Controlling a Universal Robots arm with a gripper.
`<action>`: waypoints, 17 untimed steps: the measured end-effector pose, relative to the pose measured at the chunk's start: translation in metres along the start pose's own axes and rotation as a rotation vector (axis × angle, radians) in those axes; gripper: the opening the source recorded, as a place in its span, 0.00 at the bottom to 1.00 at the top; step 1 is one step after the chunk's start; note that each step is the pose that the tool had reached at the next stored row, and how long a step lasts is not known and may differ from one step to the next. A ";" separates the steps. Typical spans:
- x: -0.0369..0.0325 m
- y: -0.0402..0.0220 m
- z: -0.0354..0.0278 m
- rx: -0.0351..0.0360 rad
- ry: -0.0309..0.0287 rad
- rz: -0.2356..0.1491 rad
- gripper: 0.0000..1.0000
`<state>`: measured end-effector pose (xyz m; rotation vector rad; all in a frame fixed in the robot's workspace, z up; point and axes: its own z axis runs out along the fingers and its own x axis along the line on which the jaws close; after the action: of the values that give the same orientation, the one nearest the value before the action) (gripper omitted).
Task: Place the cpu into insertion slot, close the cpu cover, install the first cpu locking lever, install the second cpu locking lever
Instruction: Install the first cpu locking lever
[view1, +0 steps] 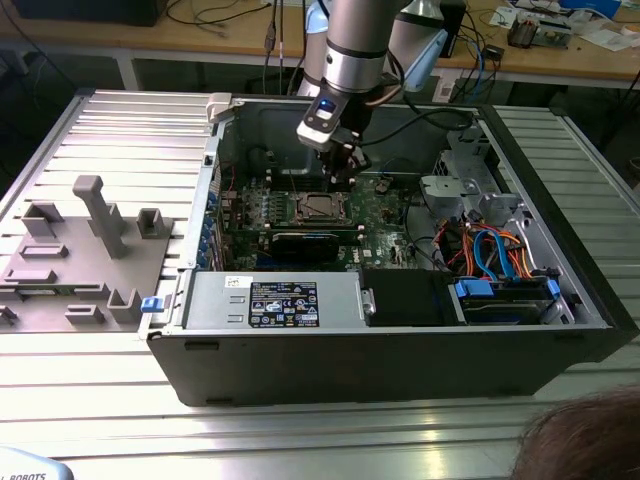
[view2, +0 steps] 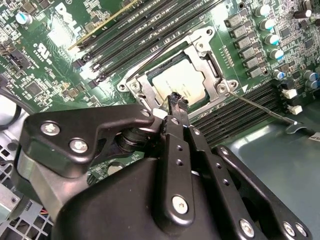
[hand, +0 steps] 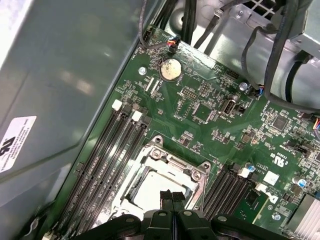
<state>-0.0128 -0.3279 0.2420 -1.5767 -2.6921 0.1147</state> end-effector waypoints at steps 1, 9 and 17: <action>0.0000 0.0000 0.0000 -0.0001 -0.0005 -0.008 0.11; 0.0000 0.0000 0.0000 -0.0014 -0.0052 -0.071 0.11; 0.0000 0.0000 0.0000 -0.0030 -0.0107 -0.147 0.11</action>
<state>-0.0129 -0.3279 0.2420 -1.3769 -2.8055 0.1168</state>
